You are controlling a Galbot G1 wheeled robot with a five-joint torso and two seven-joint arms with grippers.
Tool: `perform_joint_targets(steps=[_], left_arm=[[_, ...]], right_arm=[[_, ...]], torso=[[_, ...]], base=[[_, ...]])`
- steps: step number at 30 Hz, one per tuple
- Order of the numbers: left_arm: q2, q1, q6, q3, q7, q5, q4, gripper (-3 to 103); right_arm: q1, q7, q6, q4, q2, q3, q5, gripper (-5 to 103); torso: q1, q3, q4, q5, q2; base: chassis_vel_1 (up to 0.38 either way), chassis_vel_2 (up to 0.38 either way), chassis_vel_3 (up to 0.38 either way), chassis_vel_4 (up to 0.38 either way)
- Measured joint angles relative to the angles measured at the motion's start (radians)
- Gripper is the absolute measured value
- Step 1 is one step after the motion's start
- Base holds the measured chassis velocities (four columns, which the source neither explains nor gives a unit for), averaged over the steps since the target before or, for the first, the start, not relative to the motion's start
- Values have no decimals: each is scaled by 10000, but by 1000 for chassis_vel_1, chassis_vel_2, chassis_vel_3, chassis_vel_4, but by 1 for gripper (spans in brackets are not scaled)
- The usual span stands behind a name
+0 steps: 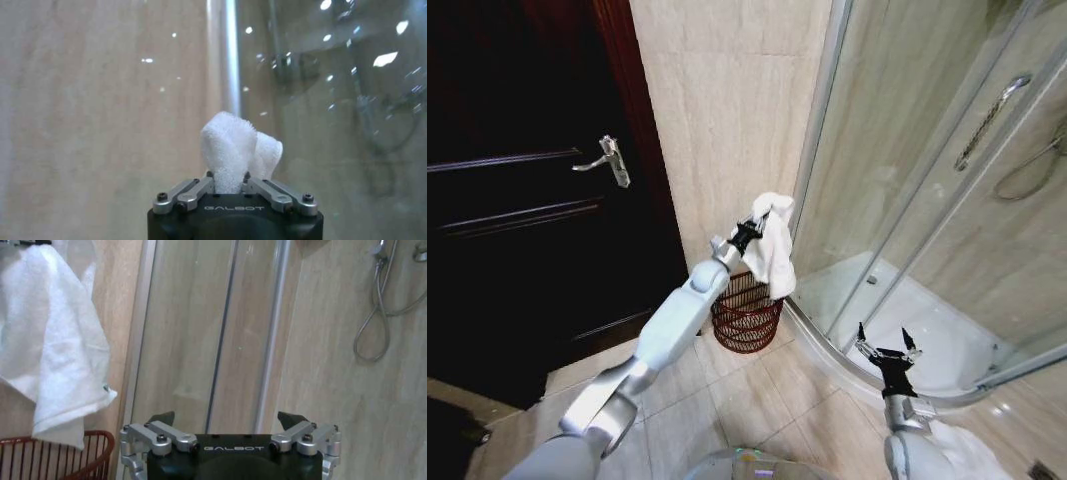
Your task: Discard the used towel into the hamper.
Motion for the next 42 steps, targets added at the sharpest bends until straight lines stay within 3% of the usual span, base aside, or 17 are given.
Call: perform_joint_targets(steps=[10,18,21,23,25,29,31,32,34,35,36,37,39,42], left_arm=[[-258,650,-546,-79,-81,845,1758,11],[-281,1317,-935,-158,-312,1373,2514,8],[-265,1521,-936,-158,-382,1417,2509,17],[-118,1837,-632,-149,-367,1588,2148,28],[-67,1928,-588,-141,-331,1624,2025,28],[17,2149,-465,-131,-234,1646,1665,44],[101,2237,-108,-143,-103,1687,1389,55],[101,2237,-108,-143,-103,1687,1389,55],[176,2283,432,-175,-28,1886,1124,66],[215,2292,824,-188,24,1950,928,66],[215,2292,824,-188,24,1950,928,66],[254,2296,1274,-186,52,1971,722,76],[309,2303,1950,-153,56,1959,360,82],[343,2363,2289,-142,36,1847,32,93]], right_arm=[[-214,31,108,117,0,-10,59,100],[-491,37,133,315,0,-54,201,100],[-500,37,134,333,0,-125,140,100],[-484,33,134,413,0,-186,32,100],[-468,33,134,428,0,-197,-6,100],[-429,34,134,432,0,-202,-88,100],[-423,37,134,433,0,-201,-114,100],[-423,37,134,433,0,-201,-114,100],[-423,34,133,432,0,-206,-130,100],[-417,35,133,433,0,-208,-139,100],[-417,35,133,433,0,-208,-139,100],[-404,34,130,435,0,-207,-144,100],[-380,36,120,444,0,-174,-139,100],[-367,52,116,445,0,-132,-118,100]], torso=[[0,0,1,-3,0],[0,-1,1,-2,1],[0,-1,0,-2,0],[-1,-1,1,-2,1],[-1,-2,1,-2,1],[-1,-1,1,-3,1],[-1,-2,0,-2,1],[-1,-2,0,-2,1],[-1,-1,1,-2,1],[-1,-2,0,-1,1],[-1,-2,0,-1,1],[-1,-2,0,-1,1],[-1,-1,1,-1,1],[-1,-1,0,-1,1]], base=[[0,0,0,0],[0,0,0,0],[0,0,0,0],[0,0,0,0],[0,0,0,0],[0,0,0,0],[0,0,0,0],[0,0,0,0],[0,0,0,0],[0,0,0,0],[0,0,0,0],[0,0,0,0],[0,0,0,0],[0,0,0,0]])
